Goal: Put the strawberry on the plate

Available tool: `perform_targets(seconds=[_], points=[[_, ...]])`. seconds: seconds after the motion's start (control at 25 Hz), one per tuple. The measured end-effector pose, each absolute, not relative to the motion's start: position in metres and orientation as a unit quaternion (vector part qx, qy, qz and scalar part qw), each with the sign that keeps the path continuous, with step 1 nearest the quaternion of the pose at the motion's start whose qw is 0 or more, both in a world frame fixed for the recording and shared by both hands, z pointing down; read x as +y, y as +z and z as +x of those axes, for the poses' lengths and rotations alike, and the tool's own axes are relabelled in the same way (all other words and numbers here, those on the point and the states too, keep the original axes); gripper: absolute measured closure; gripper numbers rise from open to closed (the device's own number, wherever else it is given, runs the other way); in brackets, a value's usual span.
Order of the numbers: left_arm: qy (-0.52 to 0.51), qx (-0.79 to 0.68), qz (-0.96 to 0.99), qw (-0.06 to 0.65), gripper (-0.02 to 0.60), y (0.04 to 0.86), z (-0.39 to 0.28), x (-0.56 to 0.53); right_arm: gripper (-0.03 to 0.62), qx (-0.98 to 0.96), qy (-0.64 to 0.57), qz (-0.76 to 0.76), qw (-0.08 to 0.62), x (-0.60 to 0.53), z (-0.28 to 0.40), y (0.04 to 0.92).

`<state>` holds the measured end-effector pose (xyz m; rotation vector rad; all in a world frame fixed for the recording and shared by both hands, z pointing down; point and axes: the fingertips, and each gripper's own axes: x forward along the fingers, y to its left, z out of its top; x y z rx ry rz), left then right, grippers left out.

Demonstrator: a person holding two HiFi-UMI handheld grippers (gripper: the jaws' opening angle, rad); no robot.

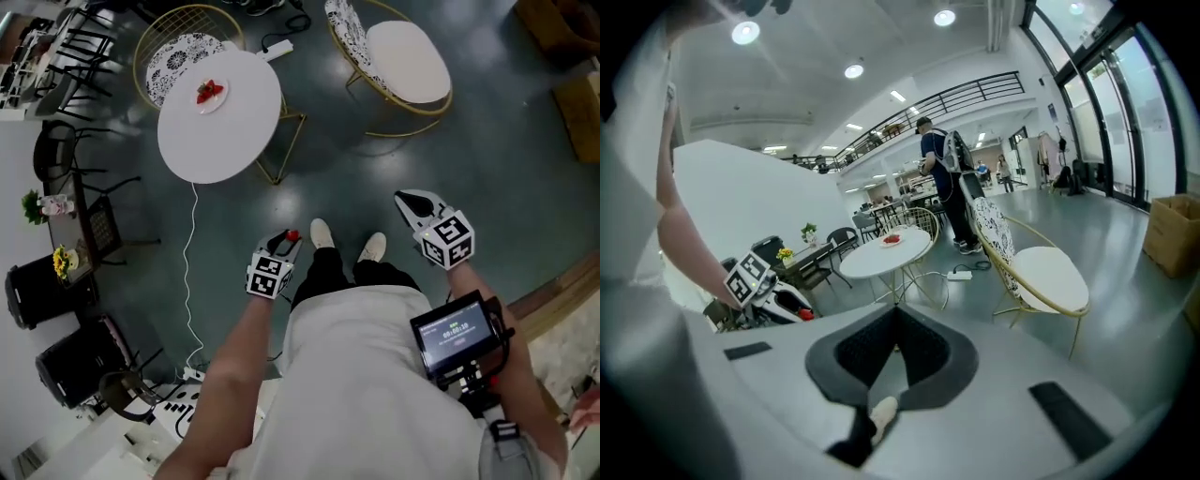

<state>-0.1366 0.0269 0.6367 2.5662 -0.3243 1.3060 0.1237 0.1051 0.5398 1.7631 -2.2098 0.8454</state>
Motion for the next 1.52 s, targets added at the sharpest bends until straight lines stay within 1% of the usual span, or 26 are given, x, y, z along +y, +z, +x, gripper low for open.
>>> perform_targets(seconds=[0.16,0.28,0.44,0.6,0.68,0.76,0.92,1.08,1.24,1.4,1.52], points=[[0.42,-0.156,0.884,0.133,0.423,0.615,-0.146,0.008,0.589,-0.73,0.306,0.61,0.034,0.092,0.125,0.52],[0.405,-0.181,0.884,0.15,0.423,0.598,-0.156,0.001,0.589,-0.725,0.311,0.614,0.025,0.085,0.12,0.503],[0.374,-0.202,0.892,0.153,0.423,0.581,-0.152,-0.026,0.589,-0.735,0.301,0.607,0.038,0.062,0.122,0.49],[0.36,-0.212,0.893,0.166,0.423,0.575,-0.159,-0.041,0.589,-0.738,0.311,0.594,0.074,0.041,0.117,0.496],[0.355,-0.211,0.894,0.175,0.423,0.568,-0.16,-0.052,0.589,-0.728,0.322,0.6,0.078,0.028,0.119,0.493],[0.351,-0.216,0.896,0.168,0.423,0.561,-0.164,-0.076,0.589,-0.729,0.318,0.601,0.076,-0.001,0.117,0.483],[0.35,-0.213,0.901,0.142,0.423,0.552,-0.175,-0.108,0.589,-0.743,0.306,0.589,0.085,-0.046,0.1,0.47],[0.327,-0.221,0.908,0.137,0.423,0.541,-0.189,-0.145,0.589,-0.746,0.295,0.59,0.093,-0.081,0.08,0.463],[0.311,-0.238,0.909,0.145,0.423,0.536,-0.206,-0.168,0.589,-0.746,0.292,0.591,0.098,-0.106,0.063,0.461],[0.29,-0.267,0.903,0.171,0.423,0.534,-0.228,-0.185,0.589,-0.761,0.281,0.578,0.095,-0.126,0.04,0.452],[0.281,-0.282,0.9,0.179,0.423,0.534,-0.24,-0.19,0.589,-0.772,0.272,0.563,0.108,-0.137,0.024,0.448]])
